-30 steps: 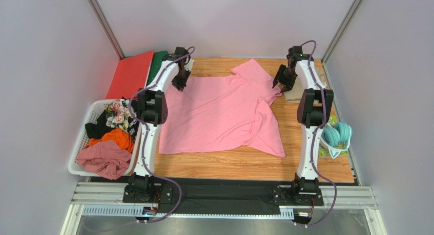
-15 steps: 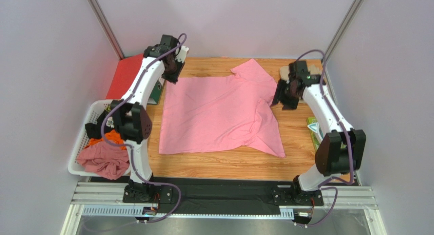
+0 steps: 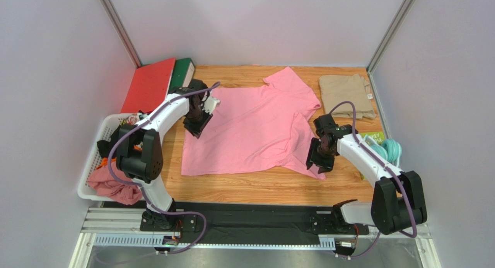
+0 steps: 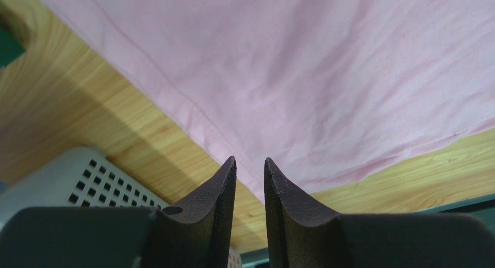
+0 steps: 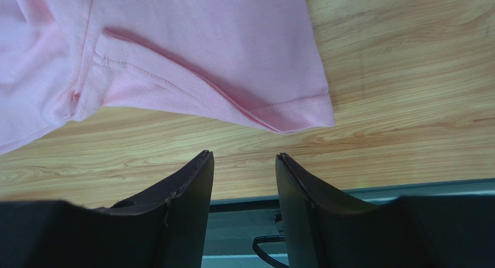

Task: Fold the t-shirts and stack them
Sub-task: Flatten out the tshirt

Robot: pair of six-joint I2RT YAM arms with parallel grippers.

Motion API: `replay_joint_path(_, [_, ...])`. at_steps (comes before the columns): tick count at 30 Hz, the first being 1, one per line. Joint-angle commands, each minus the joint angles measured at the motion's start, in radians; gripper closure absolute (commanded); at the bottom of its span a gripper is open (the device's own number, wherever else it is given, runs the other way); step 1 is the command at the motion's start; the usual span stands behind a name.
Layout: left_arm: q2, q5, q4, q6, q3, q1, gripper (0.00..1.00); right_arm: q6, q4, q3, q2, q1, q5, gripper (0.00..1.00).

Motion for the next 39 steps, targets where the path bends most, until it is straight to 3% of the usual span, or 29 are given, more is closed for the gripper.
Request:
replay_joint_path(1, [0.074,-0.003,0.069,0.008,0.082,-0.045,0.69,0.076,0.018,0.001,-0.042,0.004,0.079,0.51])
replay_joint_path(10, [0.248,0.020,0.043,-0.020,0.262,-0.082,0.70,0.085,0.050,0.015,0.010,0.004,0.098,0.51])
replay_joint_path(25, [0.315,-0.015,0.068,-0.027,0.271,-0.084,0.71,0.056,0.183,0.138,0.372,0.073,0.050,0.55])
replay_joint_path(28, [0.314,-0.017,0.072,-0.023,0.265,-0.084,0.71,0.058,0.183,0.116,0.360,0.086,0.048,0.57])
replay_joint_path(35, [0.314,-0.051,0.086,-0.015,0.250,-0.084,0.71,0.079,0.148,0.026,0.239,0.109,0.059,0.81])
replay_joint_path(39, [0.312,-0.058,0.092,-0.012,0.251,-0.084,0.71,0.119,0.101,-0.045,0.111,0.138,0.053,0.86])
